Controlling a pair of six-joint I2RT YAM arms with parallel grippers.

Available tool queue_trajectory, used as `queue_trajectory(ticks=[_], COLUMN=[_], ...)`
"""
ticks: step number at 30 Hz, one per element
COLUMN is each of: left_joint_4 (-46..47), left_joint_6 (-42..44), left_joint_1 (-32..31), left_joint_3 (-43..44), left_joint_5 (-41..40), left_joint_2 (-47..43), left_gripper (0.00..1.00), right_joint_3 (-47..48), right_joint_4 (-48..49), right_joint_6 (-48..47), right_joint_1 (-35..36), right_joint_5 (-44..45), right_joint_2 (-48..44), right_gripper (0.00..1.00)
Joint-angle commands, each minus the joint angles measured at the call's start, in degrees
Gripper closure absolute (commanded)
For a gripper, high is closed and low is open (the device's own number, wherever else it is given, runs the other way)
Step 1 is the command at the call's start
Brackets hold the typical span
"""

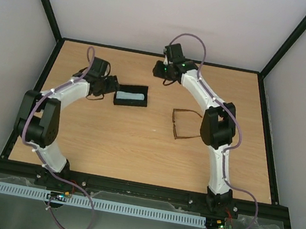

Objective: Organize the sunglasses
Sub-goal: Adjust the sunglasses case at the center of the board.

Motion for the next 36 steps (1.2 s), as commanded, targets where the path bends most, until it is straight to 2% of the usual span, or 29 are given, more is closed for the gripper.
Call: queue_trajectory(ticks=[1, 4, 8, 15, 25, 36], left_joint_4=[2.82, 5.33, 9.34, 12.41, 12.63, 11.22], left_joint_6=[-2.41, -3.81, -6.4, -8.59, -7.47, -6.0], left_joint_1=[1.47, 1.42, -0.28, -3.99, -3.74, -1.95], left_joint_3=[-7.42, -13.35, -20.25, -23.51, -17.3, -12.37], left_joint_5=[2.23, 4.18, 6.54, 5.7, 2.67, 1.7], left_joint_2=[-4.68, -8.01, -11.51, -10.14, -2.07, 1.72], left_gripper=[0.27, 0.31, 0.47, 0.64, 0.68, 0.69], right_joint_3=[10.43, 14.82, 15.93, 15.78, 14.8, 5.1], right_joint_4=[-1.03, 0.51, 4.76, 10.98, 12.22, 13.37], right_joint_6=[-1.78, -1.61, -0.86, 0.7, 1.0, -1.02], right_joint_1=[-1.46, -2.15, -2.28, -2.25, -2.18, -2.23], right_joint_5=[-1.89, -5.09, -9.88, -16.81, -21.32, -21.45], right_joint_2=[6.0, 9.59, 12.95, 17.33, 20.41, 16.0], right_gripper=[0.58, 0.55, 0.54, 0.55, 0.55, 0.57])
